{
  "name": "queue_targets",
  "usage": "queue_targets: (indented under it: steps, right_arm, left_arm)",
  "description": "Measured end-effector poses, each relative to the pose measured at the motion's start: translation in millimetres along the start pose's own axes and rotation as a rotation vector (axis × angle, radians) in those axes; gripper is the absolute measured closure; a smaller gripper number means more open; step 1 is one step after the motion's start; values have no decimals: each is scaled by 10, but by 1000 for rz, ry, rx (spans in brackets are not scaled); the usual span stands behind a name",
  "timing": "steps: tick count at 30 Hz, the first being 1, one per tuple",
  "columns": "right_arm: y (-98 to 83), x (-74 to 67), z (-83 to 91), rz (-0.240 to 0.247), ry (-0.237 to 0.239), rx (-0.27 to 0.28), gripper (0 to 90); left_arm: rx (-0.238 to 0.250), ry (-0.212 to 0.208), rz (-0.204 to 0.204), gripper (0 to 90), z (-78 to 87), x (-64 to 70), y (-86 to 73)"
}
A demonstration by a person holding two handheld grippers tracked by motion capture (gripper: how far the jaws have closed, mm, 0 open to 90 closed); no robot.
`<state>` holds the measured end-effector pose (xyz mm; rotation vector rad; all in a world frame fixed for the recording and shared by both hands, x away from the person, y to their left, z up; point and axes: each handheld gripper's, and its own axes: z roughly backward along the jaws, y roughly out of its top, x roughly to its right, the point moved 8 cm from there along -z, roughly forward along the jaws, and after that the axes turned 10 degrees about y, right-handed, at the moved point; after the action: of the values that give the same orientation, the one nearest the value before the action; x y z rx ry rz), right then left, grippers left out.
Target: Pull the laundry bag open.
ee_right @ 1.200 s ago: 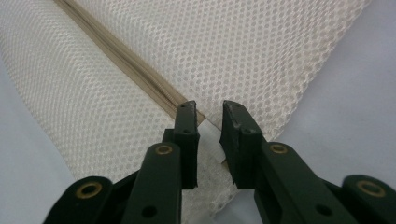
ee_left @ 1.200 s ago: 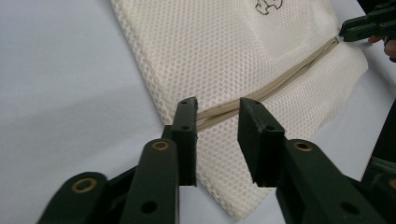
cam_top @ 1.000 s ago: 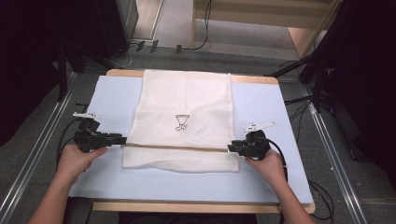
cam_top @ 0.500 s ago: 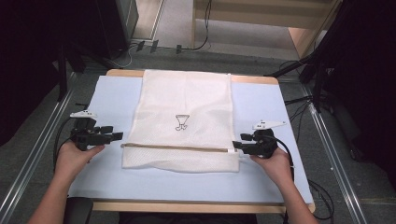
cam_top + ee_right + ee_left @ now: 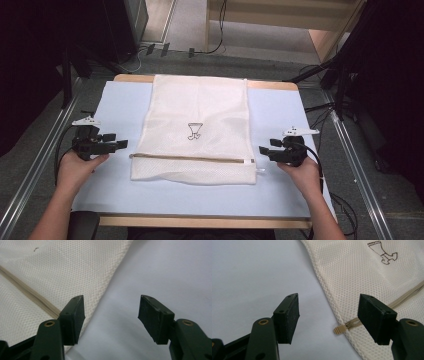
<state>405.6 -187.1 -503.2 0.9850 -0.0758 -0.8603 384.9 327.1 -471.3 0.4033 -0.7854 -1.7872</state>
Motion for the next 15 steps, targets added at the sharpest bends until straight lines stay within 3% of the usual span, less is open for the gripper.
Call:
queue_targets:
  steps: [9, 15]
  right_arm:
    - [-74, 192, 23, -30, -46, 20, 360]
    - [-116, 199, 17, -33, -58, 8, 350]
  left_arm:
    - [-1, 31, 4, 312, -82, -110, 1]
    - [-9, 39, -2, 276, -129, -121, 9]
